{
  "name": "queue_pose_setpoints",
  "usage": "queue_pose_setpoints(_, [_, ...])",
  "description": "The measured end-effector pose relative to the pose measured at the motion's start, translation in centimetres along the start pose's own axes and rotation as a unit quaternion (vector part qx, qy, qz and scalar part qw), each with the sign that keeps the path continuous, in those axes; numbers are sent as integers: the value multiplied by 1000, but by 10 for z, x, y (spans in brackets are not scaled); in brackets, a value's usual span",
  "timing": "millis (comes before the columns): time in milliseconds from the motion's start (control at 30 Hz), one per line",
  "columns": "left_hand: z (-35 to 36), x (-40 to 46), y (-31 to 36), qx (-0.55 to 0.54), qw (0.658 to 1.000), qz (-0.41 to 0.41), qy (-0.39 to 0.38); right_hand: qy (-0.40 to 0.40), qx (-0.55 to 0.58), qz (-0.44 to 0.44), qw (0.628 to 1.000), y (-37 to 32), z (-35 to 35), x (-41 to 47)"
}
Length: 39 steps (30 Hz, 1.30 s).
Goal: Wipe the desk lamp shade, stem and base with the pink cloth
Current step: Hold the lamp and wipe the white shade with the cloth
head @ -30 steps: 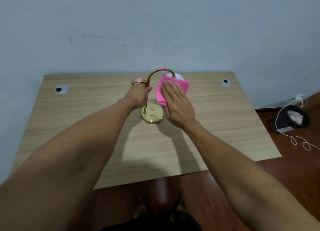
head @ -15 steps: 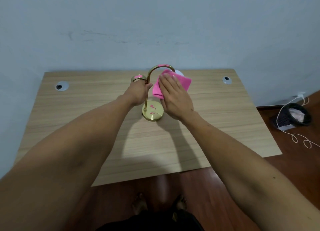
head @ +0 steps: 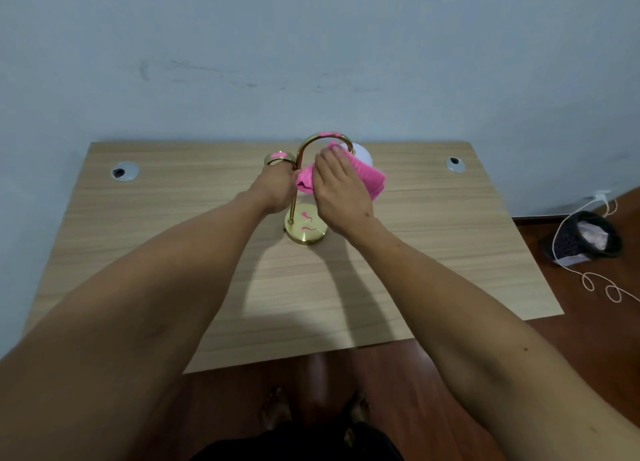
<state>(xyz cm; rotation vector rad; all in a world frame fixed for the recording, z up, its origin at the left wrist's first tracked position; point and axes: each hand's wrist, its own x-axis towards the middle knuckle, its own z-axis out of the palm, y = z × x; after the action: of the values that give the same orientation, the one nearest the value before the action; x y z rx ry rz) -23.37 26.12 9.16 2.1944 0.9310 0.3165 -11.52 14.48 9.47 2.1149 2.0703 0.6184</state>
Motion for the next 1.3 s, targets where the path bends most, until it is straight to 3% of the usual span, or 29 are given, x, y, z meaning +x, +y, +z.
queue_pose_setpoints(67, [0, -1, 2, -5, 1000, -8, 3, -16, -41, -63, 997, 3, 3, -8])
queue_pose_setpoints(167, [3, 1, -1, 1, 1000, -19, 4, 43, -32, -134, 989, 22, 12, -36])
queue_pose_setpoints(300, [2, 4, -4, 6, 1000, -15, -1, 105, 19, -84, 991, 37, 6, -28])
queue_pose_setpoints(400, [0, 3, -5, 17, 1000, 3, -10, 55, 40, -51, 996, 20, -5, 3])
queue_pose_setpoints(500, [1, 2, -6, 23, 1000, 3, -8, 28, 16, -92, 995, 13, -1, 0])
queue_pose_setpoints(600, [4, 3, -7, 20, 1000, -5, 0, 67, -4, -166, 984, 34, 5, -26])
queue_pose_setpoints(800, [2, 2, -7, 17, 1000, 4, -3, 36, 28, -84, 995, 21, -7, 3])
queue_pose_setpoints(900, [2, 2, -7, 22, 1000, 5, 2, 9, -13, -150, 989, 22, 0, -5])
queue_pose_setpoints(1000, [3, 3, -8, 26, 1000, 8, 7, 38, -44, -237, 970, 44, 6, -33])
queue_pose_setpoints(1167, [2, 2, -8, 28, 999, 15, 6, 78, 7, -136, 988, 41, -5, -15])
queue_pose_setpoints(1300, [3, 2, -5, 27, 1000, 13, 6, 46, -50, -197, 978, 30, 8, -18])
